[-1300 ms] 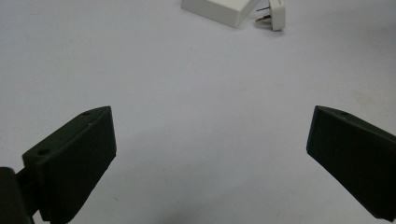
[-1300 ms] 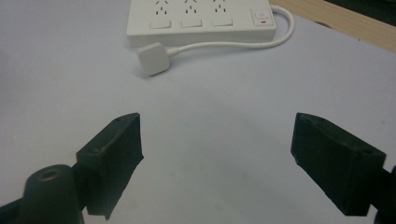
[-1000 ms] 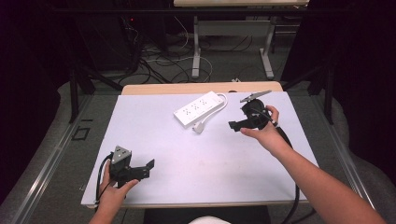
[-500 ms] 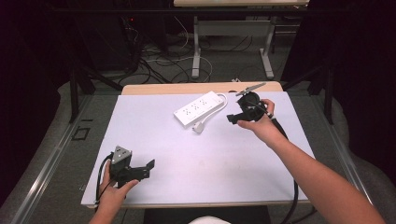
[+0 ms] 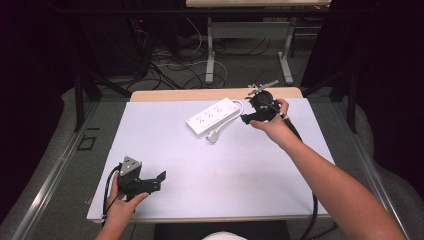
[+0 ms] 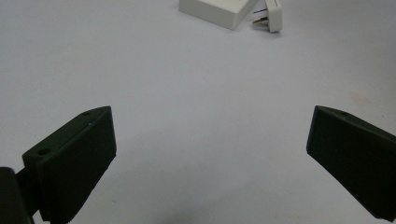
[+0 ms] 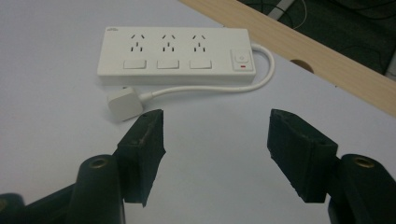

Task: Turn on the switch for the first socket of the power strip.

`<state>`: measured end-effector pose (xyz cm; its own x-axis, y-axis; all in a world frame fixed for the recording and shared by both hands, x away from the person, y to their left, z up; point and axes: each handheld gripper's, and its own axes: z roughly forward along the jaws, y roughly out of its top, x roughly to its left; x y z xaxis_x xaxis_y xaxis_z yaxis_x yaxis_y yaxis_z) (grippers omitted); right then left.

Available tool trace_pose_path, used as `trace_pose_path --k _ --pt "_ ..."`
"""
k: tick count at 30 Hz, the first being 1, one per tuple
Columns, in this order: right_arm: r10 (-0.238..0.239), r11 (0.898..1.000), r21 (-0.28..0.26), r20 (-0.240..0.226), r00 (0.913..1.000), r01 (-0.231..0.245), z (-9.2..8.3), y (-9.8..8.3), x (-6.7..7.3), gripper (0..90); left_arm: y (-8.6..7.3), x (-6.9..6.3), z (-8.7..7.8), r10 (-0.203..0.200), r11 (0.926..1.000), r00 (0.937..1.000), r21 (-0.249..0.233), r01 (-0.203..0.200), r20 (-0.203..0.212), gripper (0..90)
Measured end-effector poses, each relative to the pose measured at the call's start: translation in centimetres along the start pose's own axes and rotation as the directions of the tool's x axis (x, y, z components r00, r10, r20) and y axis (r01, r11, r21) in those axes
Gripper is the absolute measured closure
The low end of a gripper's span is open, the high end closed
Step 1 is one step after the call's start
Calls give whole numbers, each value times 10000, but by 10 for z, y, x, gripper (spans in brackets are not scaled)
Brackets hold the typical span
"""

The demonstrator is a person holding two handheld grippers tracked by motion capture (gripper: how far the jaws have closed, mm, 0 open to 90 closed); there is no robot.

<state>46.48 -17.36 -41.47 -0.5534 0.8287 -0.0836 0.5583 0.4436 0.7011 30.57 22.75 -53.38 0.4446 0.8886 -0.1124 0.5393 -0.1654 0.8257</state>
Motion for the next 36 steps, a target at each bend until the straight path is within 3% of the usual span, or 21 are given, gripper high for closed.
trace_pose_path --k 7,20,27,32,36 --pt "116 9995 -283 -23 9999 -117 5 12 1 373 0 1 0 -37 10000 10000 18 37 20 12" --pt "453 9989 82 -186 9988 -451 11 33 -6 407 0 2 0 -11 10000 10000 24 10 24 14" --pt "641 9979 101 -161 9978 -640 25 41 -13 407 0 2 1 -19 10000 10000 94 19 20 14" --pt "1068 9937 350 -177 9941 -1062 36 44 -15 421 -1 3 1 -5 9999 10000 164 4 21 17" --pt "1026 9936 477 -10 9947 -1025 43 45 -17 414 -1 3 2 -66 9998 9999 174 65 76 18"
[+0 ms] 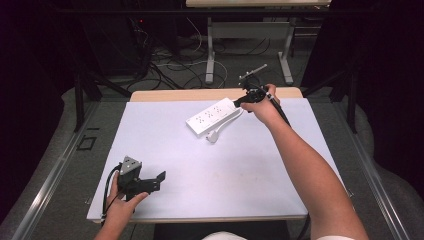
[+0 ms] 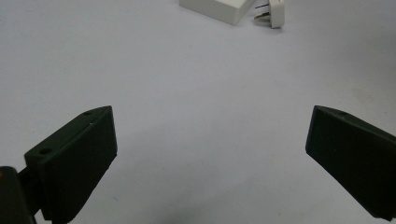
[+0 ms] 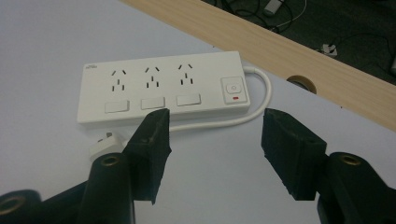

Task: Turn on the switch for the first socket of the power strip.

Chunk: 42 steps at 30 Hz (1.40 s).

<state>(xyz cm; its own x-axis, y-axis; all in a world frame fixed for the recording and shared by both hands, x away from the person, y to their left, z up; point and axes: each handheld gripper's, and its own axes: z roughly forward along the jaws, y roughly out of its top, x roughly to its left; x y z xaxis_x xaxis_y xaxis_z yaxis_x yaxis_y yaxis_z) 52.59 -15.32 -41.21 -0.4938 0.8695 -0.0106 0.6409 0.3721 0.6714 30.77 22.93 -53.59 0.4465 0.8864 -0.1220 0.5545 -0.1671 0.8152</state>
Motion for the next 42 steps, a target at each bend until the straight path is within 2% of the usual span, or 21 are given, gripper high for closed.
trace_pose_path --k 8,19,22,27,33,42 --pt "24 10000 46 104 9999 -25 11 1 -4 402 0 0 0 1 10000 10000 51 -1 6 19" --pt "250 9995 184 519 9983 -260 22 2 -12 396 0 0 0 -13 10000 10000 -3 13 9 19" --pt "607 9978 228 701 9957 -625 27 2 -14 397 0 0 0 -5 10000 10000 5 5 8 20" --pt "856 9960 190 746 9935 -872 31 2 -15 413 0 1 0 2 10000 10000 4 -2 13 20" --pt "1180 9917 425 787 9899 -1216 39 1 -18 449 0 1 0 4 10000 10000 12 -4 26 20" --pt "892 9938 592 865 9922 -945 52 0 -13 474 0 1 0 28 10000 10000 11 -28 30 21"
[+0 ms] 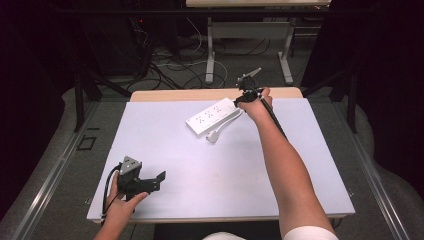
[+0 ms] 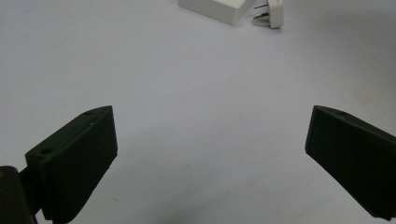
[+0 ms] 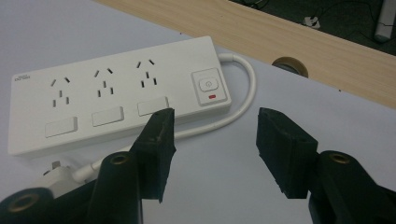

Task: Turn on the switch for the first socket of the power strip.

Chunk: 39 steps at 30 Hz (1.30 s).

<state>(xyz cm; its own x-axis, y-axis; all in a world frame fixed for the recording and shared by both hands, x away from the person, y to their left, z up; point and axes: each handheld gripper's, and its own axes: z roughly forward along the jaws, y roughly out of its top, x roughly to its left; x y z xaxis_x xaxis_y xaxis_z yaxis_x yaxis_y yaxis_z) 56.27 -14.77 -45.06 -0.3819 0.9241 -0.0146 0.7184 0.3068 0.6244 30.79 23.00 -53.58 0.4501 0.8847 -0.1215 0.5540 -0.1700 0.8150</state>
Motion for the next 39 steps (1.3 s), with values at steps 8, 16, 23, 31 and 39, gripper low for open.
trace_pose_path --k 8,16,23,31,39 --pt "-72 10000 58 -105 9999 73 12 -2 10 492 0 0 -1 -38 10000 10000 0 38 11 21" --pt "31 10000 26 -89 10000 -31 23 -3 16 492 0 1 -1 -46 10000 10000 -53 46 26 22" --pt "188 9998 -87 -304 9994 -190 29 -4 17 561 1 4 -2 -90 9999 10000 -66 90 -18 24" --pt "32 9996 -287 -688 9976 -52 35 -4 20 620 1 3 0 -88 9999 10000 48 88 18 25" --pt "-329 9983 -503 -755 9966 292 42 -4 20 692 0 7 0 -264 9997 9996 0 264 -30 26"
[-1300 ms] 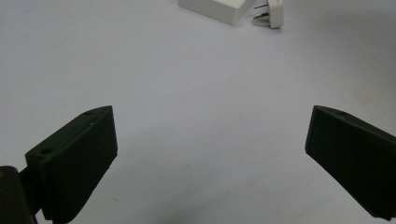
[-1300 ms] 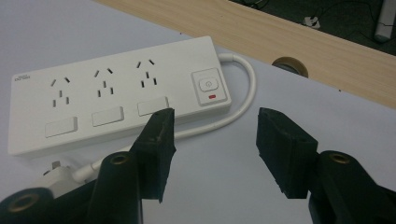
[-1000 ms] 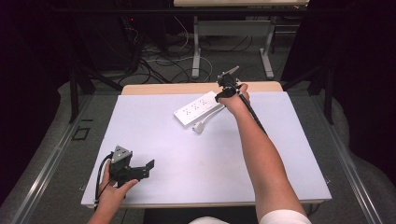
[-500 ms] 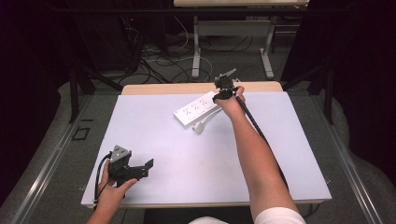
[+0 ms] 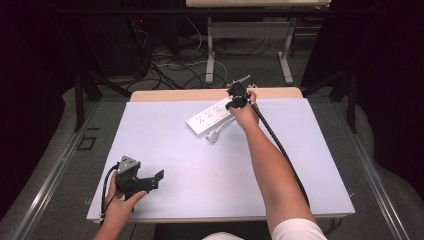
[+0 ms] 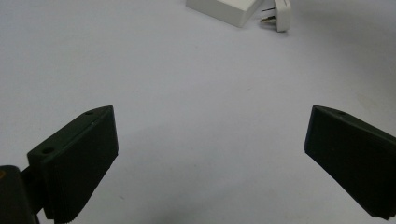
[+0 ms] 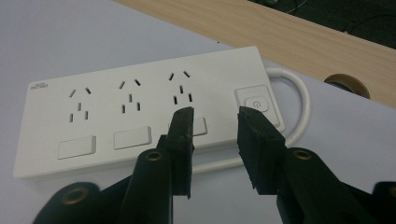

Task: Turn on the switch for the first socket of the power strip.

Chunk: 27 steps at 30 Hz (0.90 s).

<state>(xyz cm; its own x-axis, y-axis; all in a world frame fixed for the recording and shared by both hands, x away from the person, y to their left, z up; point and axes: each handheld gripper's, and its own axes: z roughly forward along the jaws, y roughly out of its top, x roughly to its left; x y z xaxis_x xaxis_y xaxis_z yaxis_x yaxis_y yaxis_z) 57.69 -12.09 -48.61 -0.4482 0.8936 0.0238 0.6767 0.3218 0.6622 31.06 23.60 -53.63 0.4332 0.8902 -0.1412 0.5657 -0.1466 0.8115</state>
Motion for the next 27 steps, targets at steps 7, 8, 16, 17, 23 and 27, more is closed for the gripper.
trace_pose_path --k 7,8,16,17,23,27 --pt "-80 10000 -51 -268 9996 78 5 -1 2 775 -1 0 0 -2 10000 10000 72 3 -85 27" --pt "-89 9999 -76 -276 9996 87 5 -1 3 789 -1 0 0 -2 10000 10000 54 2 -97 27" --pt "-151 9993 -336 -355 9993 139 6 -2 4 883 -1 -1 -1 64 10000 9999 65 -64 -105 29" --pt "-142 9991 -399 -371 9992 127 8 -3 4 900 -1 -1 0 53 10000 9999 21 -52 -123 29" --pt "-128 9994 -339 -331 9994 116 19 -9 5 900 -1 -1 -1 13 10000 9999 28 -13 -130 30" --pt "-59 9998 -185 -267 9996 55 25 -12 4 900 -1 -1 -1 1 10000 9999 7 -1 -139 30"
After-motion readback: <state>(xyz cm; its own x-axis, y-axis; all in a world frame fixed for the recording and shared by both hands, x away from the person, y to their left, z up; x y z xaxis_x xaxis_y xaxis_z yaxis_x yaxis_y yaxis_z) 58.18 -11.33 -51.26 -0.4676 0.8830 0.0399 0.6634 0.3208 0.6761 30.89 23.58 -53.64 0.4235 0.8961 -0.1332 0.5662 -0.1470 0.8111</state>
